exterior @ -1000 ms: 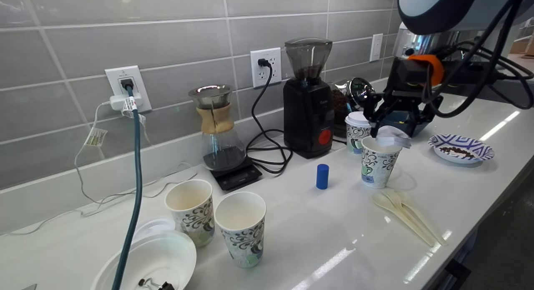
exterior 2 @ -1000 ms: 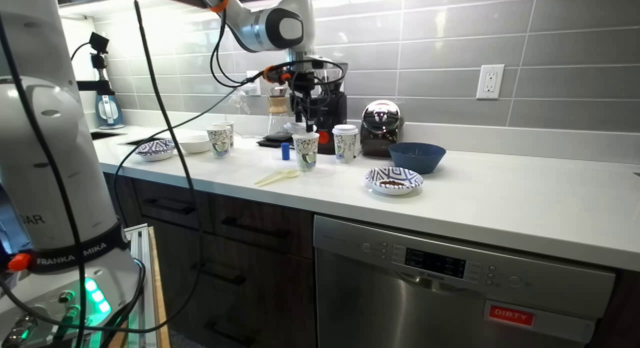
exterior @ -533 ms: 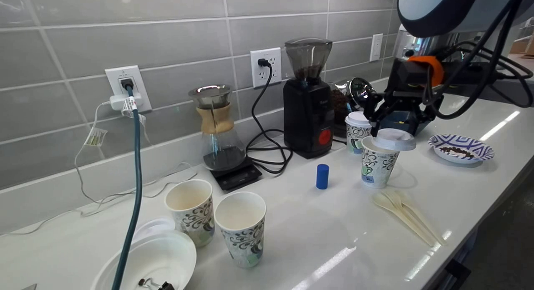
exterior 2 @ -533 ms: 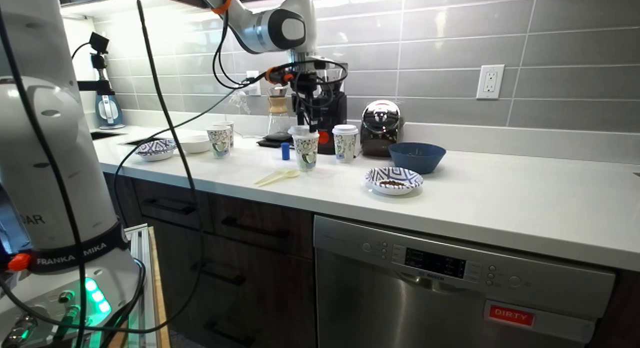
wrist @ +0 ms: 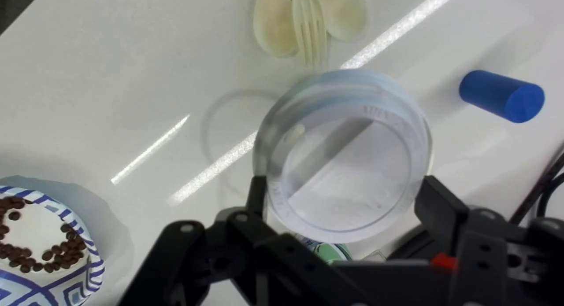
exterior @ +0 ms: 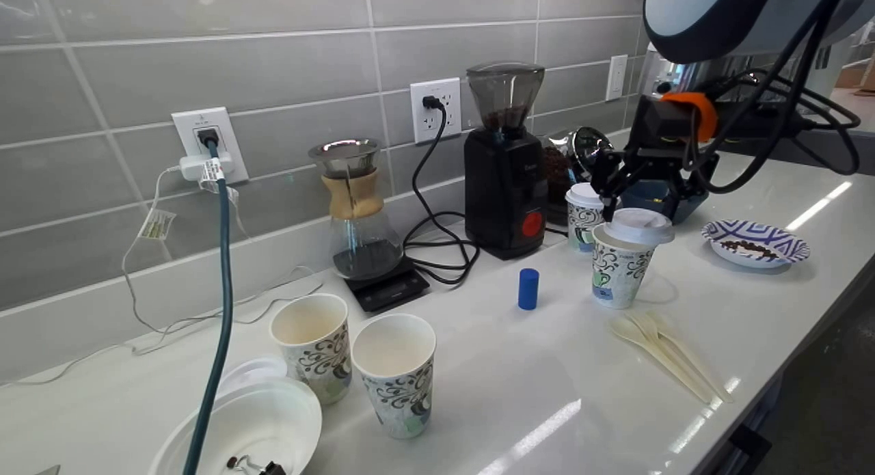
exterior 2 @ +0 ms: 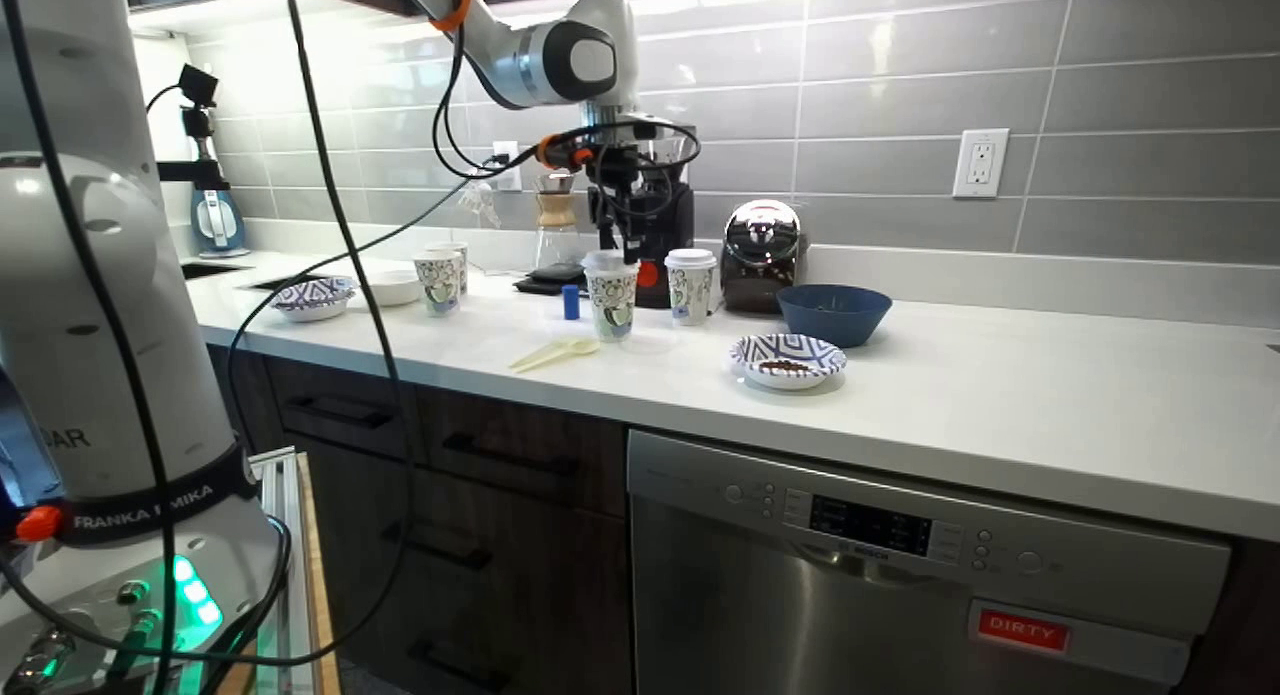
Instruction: Put the lid on the right cup
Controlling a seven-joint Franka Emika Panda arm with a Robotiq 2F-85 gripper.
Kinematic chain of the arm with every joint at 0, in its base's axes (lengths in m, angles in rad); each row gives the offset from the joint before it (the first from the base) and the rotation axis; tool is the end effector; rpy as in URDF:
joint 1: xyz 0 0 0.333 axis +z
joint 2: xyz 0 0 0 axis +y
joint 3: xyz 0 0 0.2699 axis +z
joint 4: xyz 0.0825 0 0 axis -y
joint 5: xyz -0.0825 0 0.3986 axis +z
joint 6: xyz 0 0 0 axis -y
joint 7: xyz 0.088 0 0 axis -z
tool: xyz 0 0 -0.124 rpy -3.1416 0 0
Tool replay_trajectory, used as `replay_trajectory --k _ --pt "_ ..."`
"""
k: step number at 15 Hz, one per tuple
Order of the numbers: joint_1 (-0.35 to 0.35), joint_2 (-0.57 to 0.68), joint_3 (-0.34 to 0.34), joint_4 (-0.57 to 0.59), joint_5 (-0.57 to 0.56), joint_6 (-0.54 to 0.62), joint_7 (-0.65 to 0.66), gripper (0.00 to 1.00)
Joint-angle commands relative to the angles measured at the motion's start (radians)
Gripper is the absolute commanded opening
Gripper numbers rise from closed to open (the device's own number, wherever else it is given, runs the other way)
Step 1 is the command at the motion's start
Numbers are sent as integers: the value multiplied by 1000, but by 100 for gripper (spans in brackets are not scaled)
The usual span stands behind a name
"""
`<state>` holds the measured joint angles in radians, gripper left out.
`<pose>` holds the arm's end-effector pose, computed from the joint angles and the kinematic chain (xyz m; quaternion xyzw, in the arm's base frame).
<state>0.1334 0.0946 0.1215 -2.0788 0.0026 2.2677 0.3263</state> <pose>0.5633 0.1467 0.3212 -0.9982 0.0370 -0.0436 0.0201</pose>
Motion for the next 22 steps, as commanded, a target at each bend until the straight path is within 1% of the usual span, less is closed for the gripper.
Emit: replay_trajectory --k 1,5,10,12,13,14,15,16,19,22 --pt "14 27 2 32 -23 1 13 88" --pt "25 40 6 41 -30 4 15 87" --pt "32 44 4 46 -35 3 15 87" --pt "32 38 3 47 -40 -4 18 89" --pt "33 33 3 48 -43 -8 21 92" --pt "33 28 2 48 -49 -14 27 97" --pt "32 25 1 49 -53 -22 31 100" --pt "30 21 0 47 -52 -27 29 100" --pt "16 24 0 48 0 -24 -18 100" --pt "5 22 -6 40 22 -20 -29 100"
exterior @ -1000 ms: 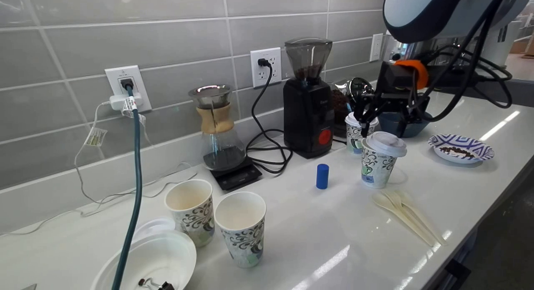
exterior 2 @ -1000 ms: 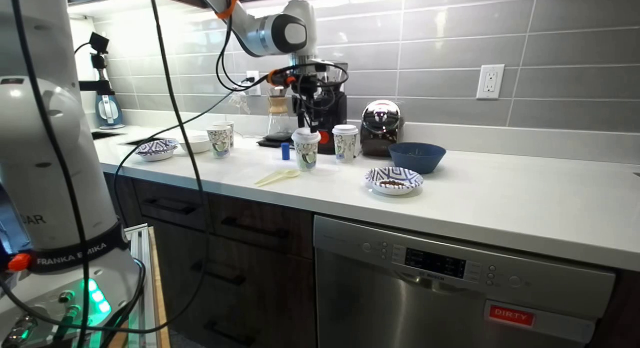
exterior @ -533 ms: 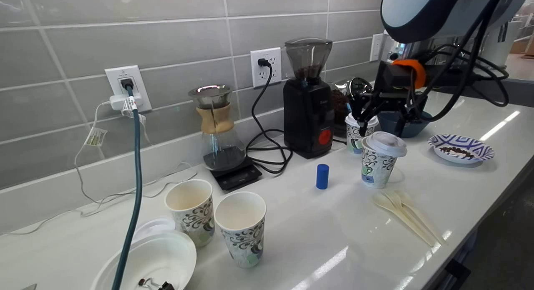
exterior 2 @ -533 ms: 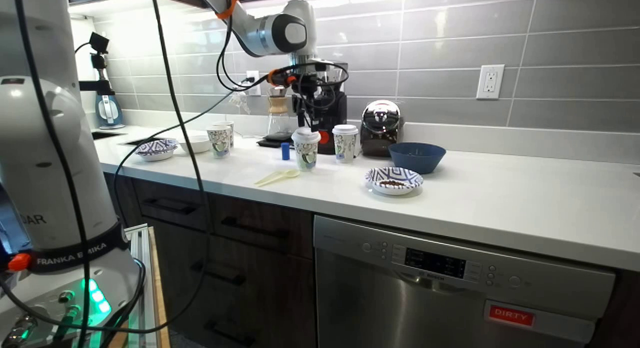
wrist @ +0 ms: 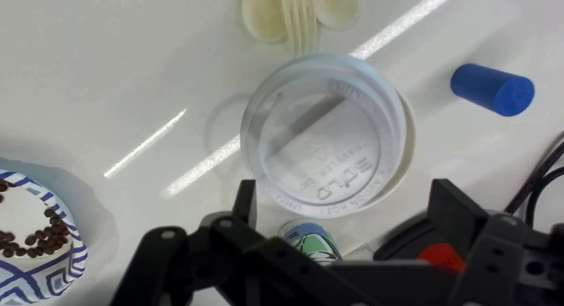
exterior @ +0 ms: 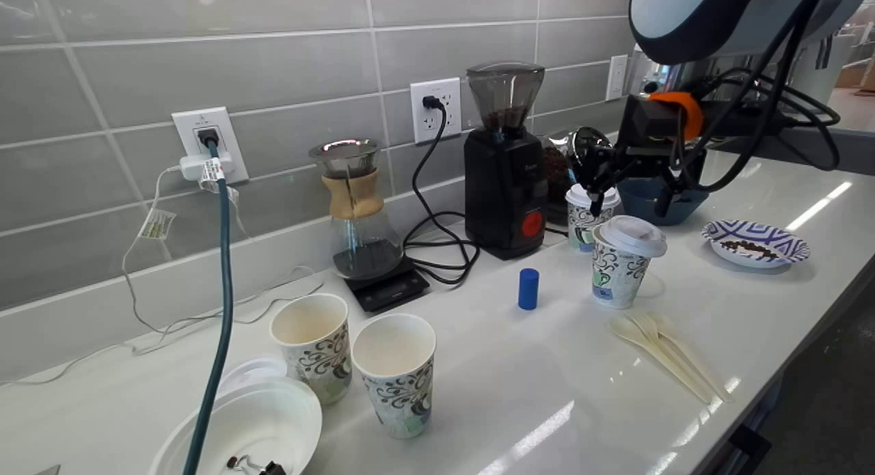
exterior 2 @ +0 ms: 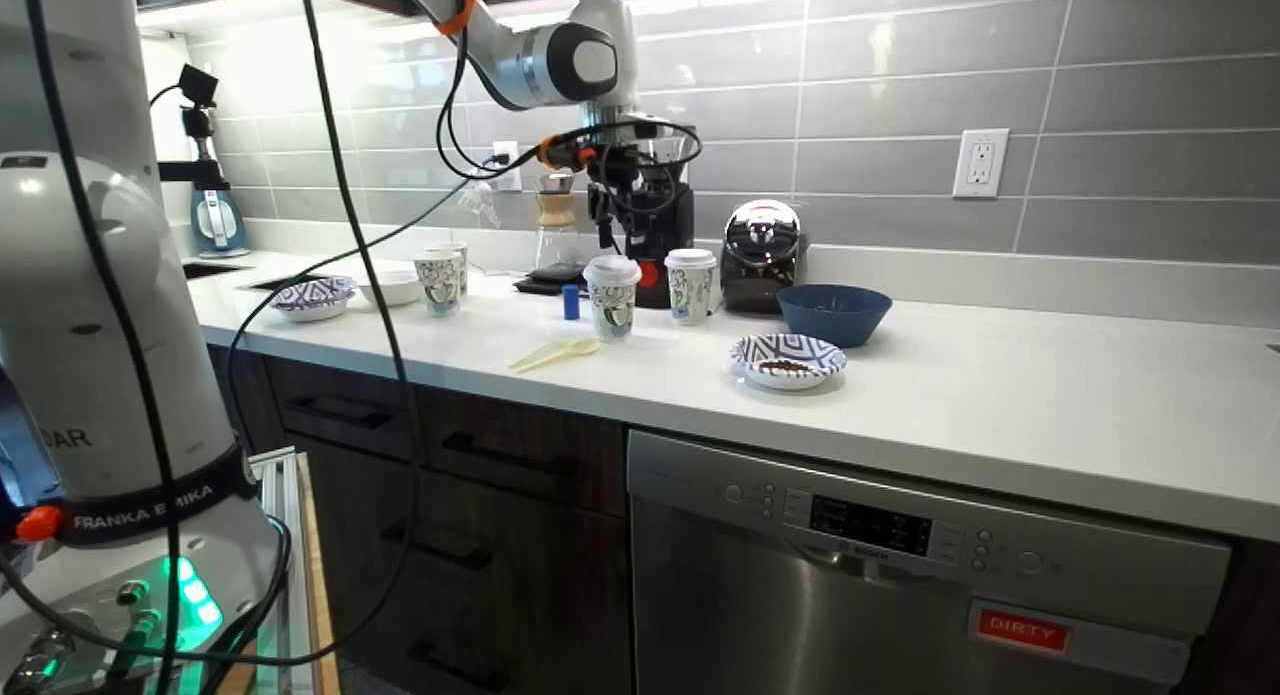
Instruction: Put the lid on the right cup
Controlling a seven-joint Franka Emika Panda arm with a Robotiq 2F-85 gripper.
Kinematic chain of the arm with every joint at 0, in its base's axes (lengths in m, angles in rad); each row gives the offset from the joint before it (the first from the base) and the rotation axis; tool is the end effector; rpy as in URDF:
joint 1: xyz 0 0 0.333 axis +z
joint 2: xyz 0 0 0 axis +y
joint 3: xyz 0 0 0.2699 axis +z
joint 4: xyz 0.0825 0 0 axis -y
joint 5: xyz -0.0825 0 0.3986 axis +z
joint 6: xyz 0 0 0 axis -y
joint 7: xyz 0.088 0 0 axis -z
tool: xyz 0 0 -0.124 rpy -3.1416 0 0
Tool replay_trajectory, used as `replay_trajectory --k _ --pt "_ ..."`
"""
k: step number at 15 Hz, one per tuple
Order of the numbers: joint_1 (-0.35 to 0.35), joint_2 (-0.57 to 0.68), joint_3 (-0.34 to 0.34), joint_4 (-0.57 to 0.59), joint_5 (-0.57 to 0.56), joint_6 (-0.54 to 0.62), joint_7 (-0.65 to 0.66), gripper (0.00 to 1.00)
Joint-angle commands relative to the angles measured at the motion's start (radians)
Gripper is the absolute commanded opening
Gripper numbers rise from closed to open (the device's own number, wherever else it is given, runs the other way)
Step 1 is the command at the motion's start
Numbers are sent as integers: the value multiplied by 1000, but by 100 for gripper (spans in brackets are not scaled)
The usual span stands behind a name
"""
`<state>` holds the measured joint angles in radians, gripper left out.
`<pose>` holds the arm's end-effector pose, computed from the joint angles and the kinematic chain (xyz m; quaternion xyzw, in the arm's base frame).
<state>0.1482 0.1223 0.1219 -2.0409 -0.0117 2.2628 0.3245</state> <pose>0.5702 0.1570 0.3226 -0.9984 0.0245 -0.0473 0.0173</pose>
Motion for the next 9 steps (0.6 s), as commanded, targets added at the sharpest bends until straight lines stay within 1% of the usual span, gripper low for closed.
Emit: replay_trajectory --k 1,5,9 --pt "-13 -9 -5 -3 54 -15 -49 100" --pt "-25 -17 -1 -16 137 -16 -149 100" --pt "-30 -36 -7 -41 154 -13 -180 100"
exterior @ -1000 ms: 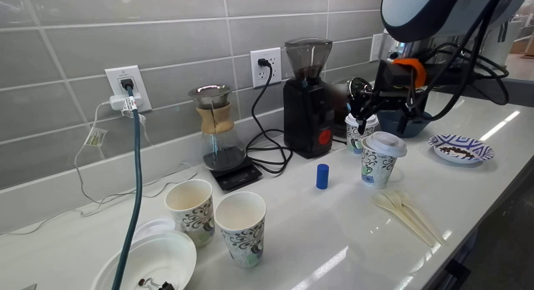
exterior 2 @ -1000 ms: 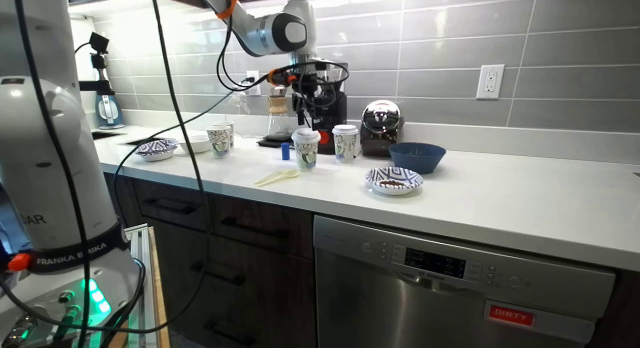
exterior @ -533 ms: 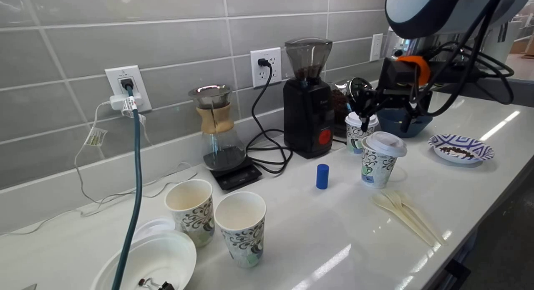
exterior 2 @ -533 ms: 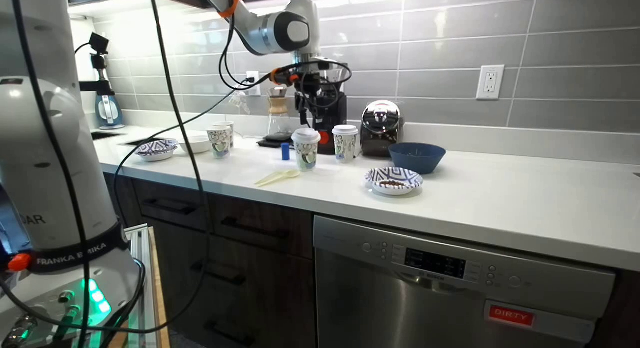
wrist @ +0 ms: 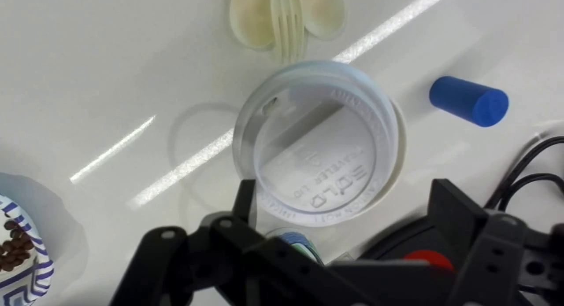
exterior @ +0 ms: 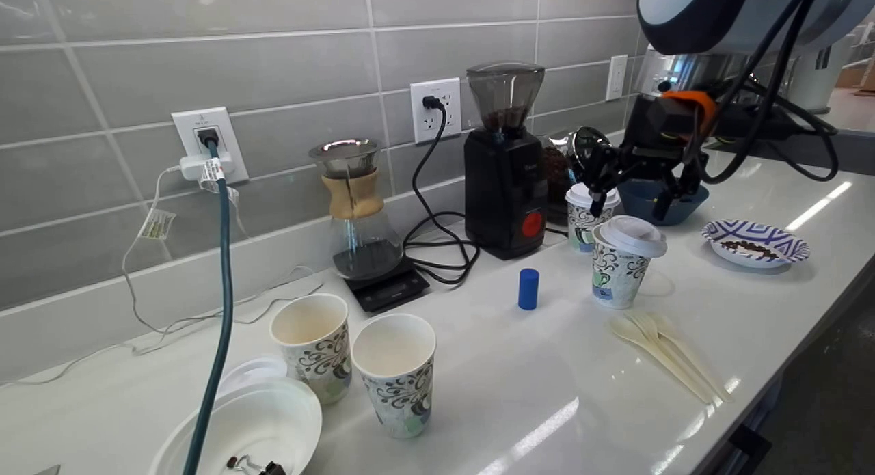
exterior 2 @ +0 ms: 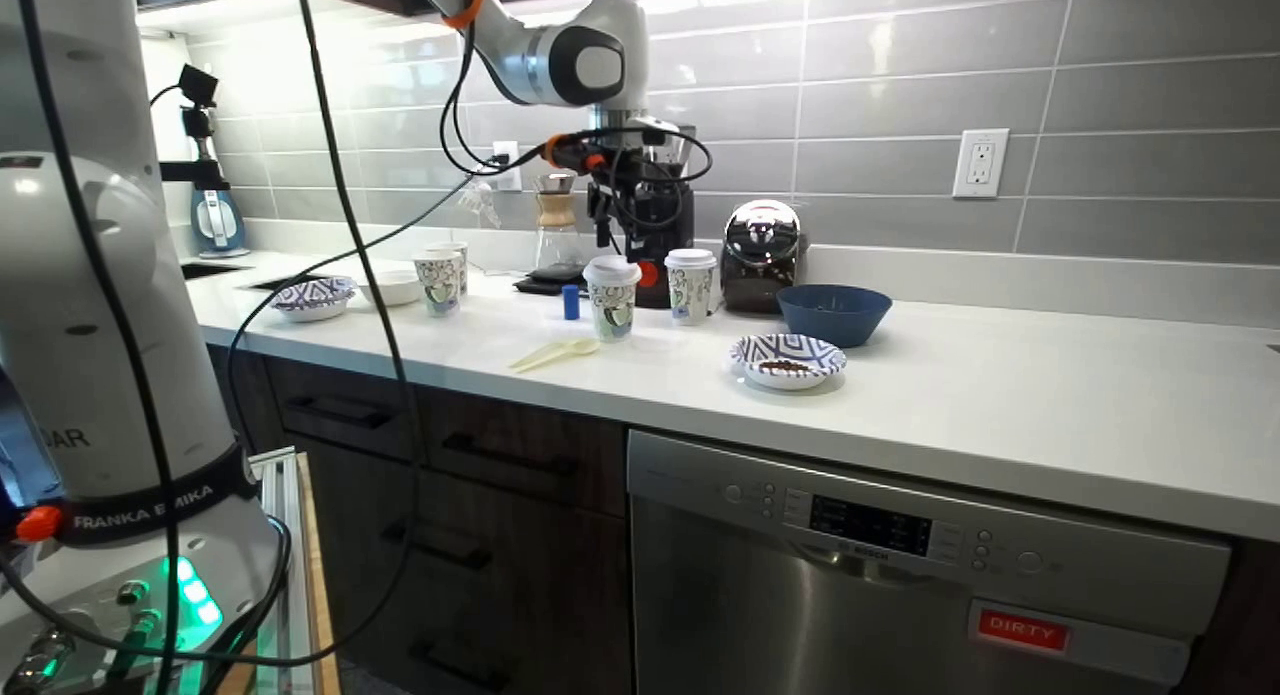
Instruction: Put the lid on the right cup
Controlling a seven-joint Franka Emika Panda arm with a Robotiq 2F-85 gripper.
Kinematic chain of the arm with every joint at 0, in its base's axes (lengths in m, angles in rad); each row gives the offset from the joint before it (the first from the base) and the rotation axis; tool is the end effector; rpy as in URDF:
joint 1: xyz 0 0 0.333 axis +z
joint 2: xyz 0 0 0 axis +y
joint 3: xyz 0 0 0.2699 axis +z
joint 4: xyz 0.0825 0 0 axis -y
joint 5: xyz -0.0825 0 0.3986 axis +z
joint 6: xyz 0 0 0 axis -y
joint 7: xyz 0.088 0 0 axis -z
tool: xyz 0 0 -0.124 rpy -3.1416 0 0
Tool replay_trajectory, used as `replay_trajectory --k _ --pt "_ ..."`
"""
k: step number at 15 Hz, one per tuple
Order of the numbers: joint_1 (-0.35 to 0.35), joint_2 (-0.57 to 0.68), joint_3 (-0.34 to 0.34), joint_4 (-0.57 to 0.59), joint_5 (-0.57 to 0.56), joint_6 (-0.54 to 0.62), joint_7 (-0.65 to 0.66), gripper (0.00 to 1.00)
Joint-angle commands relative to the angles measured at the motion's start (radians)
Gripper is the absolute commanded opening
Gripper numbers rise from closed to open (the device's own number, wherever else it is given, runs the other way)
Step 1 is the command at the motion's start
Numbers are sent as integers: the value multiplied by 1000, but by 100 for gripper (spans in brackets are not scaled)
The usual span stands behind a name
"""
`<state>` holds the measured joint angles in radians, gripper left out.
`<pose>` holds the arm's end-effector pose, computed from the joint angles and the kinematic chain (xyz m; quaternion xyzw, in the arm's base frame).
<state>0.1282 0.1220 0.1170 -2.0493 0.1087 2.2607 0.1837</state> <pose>0.5705 0.1469 0.3188 -0.9977 0.0027 -0.0331 0.0589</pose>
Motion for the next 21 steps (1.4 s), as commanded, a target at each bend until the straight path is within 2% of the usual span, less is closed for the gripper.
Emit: replay_trajectory --k 1,6,15,21 --pt "-13 -46 -3 -41 35 -18 -40 100" --pt "-25 -78 -13 -83 48 -15 -54 100" --pt "-52 -75 -21 -110 220 14 -263 100" --pt "-54 -58 -22 -111 256 39 -314 100"
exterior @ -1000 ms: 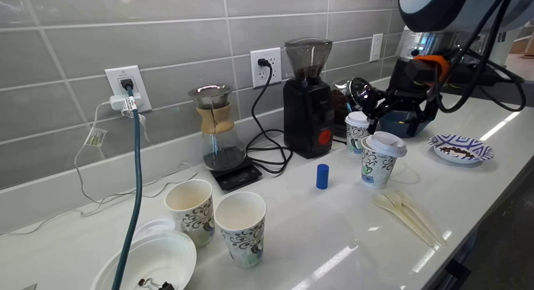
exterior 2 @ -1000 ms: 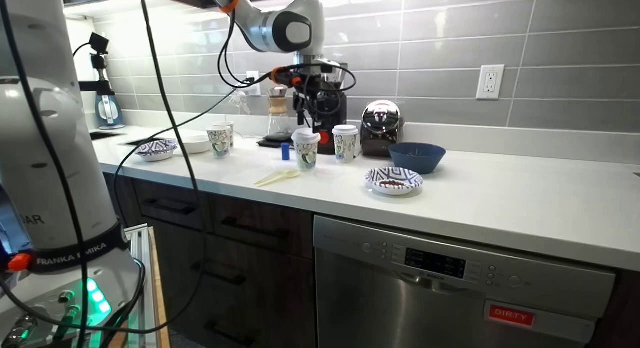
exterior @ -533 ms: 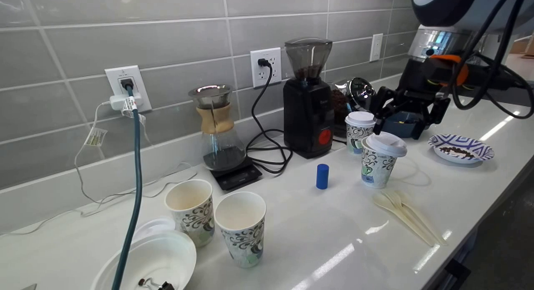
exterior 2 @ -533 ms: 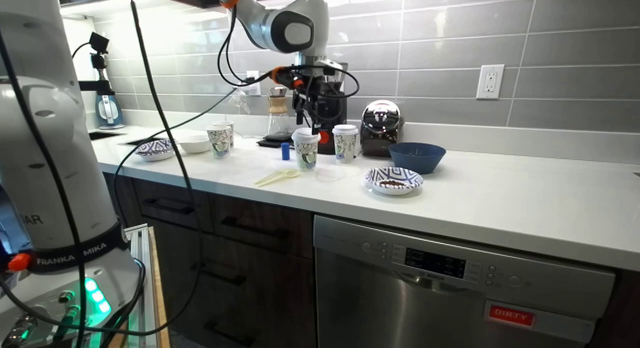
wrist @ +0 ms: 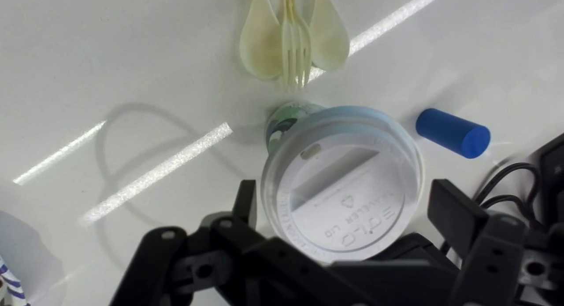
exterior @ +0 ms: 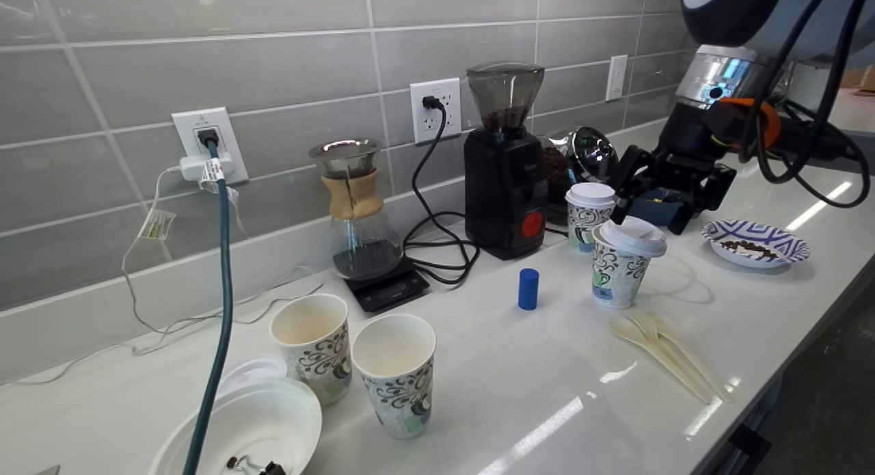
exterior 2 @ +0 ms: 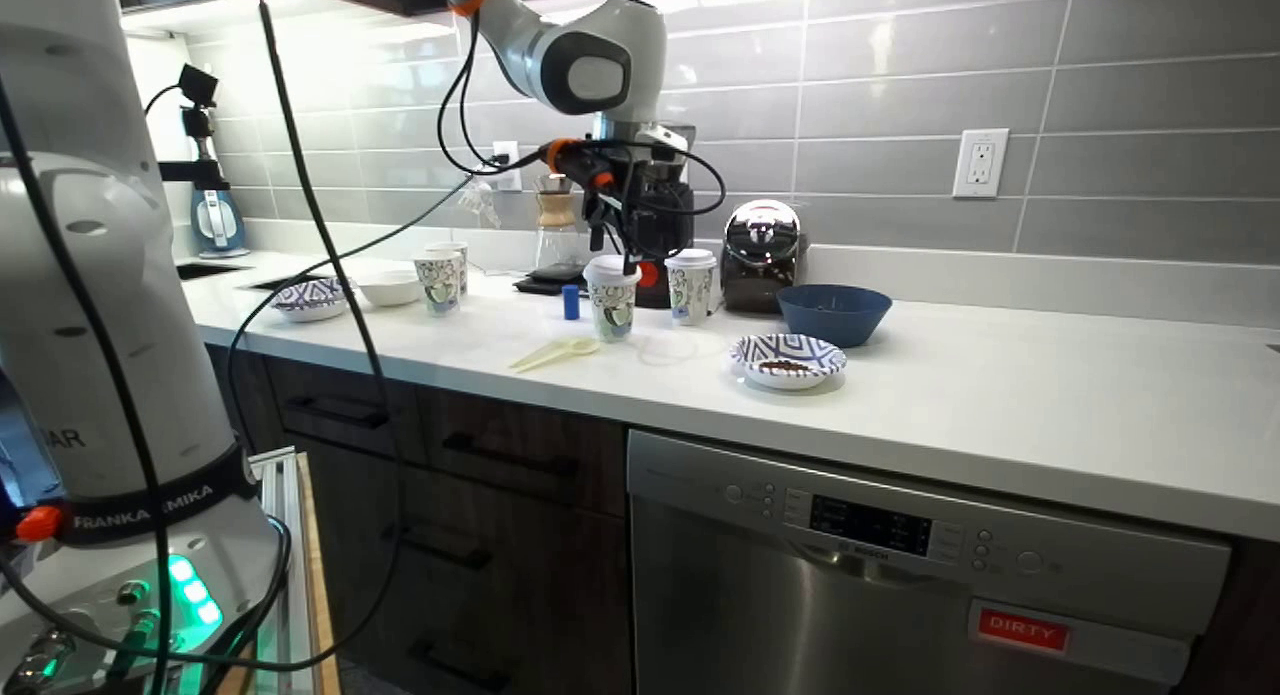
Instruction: Put the lid on the right cup
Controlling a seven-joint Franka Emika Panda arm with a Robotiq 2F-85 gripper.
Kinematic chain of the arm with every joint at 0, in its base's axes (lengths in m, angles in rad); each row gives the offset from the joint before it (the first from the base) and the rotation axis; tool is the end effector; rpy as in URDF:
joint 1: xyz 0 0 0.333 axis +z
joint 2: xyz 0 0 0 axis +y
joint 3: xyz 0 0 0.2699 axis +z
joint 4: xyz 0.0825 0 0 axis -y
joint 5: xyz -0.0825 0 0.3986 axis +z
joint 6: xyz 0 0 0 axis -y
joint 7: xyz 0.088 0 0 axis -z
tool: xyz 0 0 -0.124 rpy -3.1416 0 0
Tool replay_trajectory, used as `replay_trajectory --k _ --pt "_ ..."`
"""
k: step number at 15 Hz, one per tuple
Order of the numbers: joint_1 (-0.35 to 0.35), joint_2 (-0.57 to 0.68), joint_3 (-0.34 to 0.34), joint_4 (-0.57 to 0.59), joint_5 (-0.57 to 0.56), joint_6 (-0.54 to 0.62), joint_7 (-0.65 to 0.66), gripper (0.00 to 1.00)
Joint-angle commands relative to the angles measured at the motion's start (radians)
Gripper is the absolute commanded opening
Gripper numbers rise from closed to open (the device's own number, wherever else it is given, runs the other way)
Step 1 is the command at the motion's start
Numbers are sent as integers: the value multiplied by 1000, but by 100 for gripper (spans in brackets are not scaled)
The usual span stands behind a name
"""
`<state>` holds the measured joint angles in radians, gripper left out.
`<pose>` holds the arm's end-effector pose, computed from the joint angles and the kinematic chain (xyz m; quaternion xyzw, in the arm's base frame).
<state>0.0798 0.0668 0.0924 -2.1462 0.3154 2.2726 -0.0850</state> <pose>0.5549 0.1085 0.3073 -0.9912 -0.0294 -0.0238 0.1271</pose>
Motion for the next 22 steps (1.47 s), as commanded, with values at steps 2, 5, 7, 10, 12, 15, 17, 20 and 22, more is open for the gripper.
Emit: replay_trajectory --k 2,5,7,10,12,15,17,20,22 --pt "-5 2 4 -10 70 29 -49 100" --pt "-4 13 4 -5 73 33 -37 100" --pt "-4 16 5 -4 76 31 -38 100" --pt "-4 21 6 -4 77 30 -38 100" --pt "-4 25 7 -2 82 27 -41 100" --pt "-3 25 11 0 94 25 -46 100" --pt "-1 20 15 0 101 24 -46 100" --pt "0 16 19 3 110 21 -49 100" --pt "1 14 22 2 111 24 -50 100"
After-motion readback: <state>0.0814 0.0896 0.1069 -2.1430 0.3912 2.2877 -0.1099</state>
